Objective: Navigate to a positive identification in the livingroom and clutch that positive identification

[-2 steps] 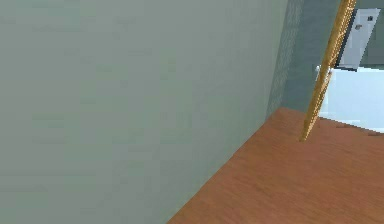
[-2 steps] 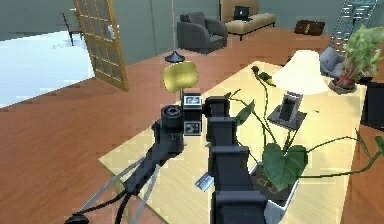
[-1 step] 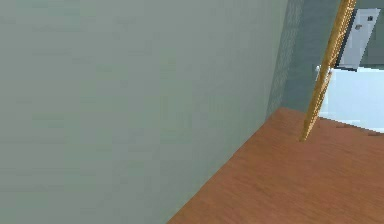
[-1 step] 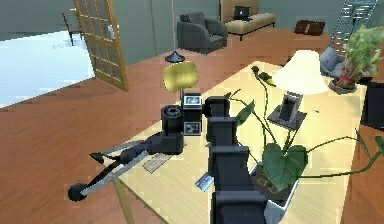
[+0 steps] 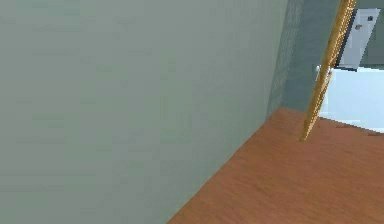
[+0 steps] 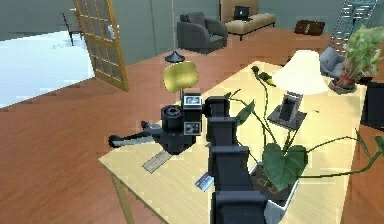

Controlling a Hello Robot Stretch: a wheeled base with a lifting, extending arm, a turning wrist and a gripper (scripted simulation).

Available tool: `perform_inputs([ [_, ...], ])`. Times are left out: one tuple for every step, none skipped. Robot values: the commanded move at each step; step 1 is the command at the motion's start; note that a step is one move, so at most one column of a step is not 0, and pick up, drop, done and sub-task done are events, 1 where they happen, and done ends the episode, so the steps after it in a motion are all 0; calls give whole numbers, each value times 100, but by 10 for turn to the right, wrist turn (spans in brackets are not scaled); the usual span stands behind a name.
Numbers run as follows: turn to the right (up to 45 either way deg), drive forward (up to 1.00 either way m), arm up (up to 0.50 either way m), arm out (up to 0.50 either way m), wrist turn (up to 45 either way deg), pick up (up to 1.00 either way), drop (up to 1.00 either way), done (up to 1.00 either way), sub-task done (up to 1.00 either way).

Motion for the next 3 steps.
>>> perform_inputs([
  [0,0,0,0,450,0,0,0,0],
  [0,0,0,0,240,0,0,0,0],
  [0,0,-30,0,0,0,0,0,0],
])
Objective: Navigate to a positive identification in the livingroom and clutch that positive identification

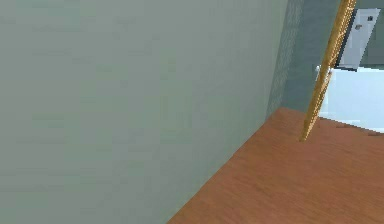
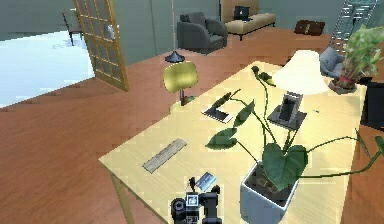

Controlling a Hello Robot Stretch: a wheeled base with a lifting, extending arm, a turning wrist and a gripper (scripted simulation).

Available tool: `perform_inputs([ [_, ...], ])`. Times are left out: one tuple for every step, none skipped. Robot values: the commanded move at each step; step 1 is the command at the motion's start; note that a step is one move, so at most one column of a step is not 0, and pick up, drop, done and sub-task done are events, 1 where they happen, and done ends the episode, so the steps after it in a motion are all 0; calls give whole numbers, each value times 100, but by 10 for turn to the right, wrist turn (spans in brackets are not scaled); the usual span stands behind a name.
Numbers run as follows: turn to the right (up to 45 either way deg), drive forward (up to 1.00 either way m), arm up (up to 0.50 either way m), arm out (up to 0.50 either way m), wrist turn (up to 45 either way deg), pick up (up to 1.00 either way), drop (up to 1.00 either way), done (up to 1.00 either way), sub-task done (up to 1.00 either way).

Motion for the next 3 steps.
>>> perform_inputs([
  [0,0,0,0,0,100,0,0,0],
  [0,0,10,0,0,0,0,0,0],
  [0,0,0,0,0,0,0,100,0],
])
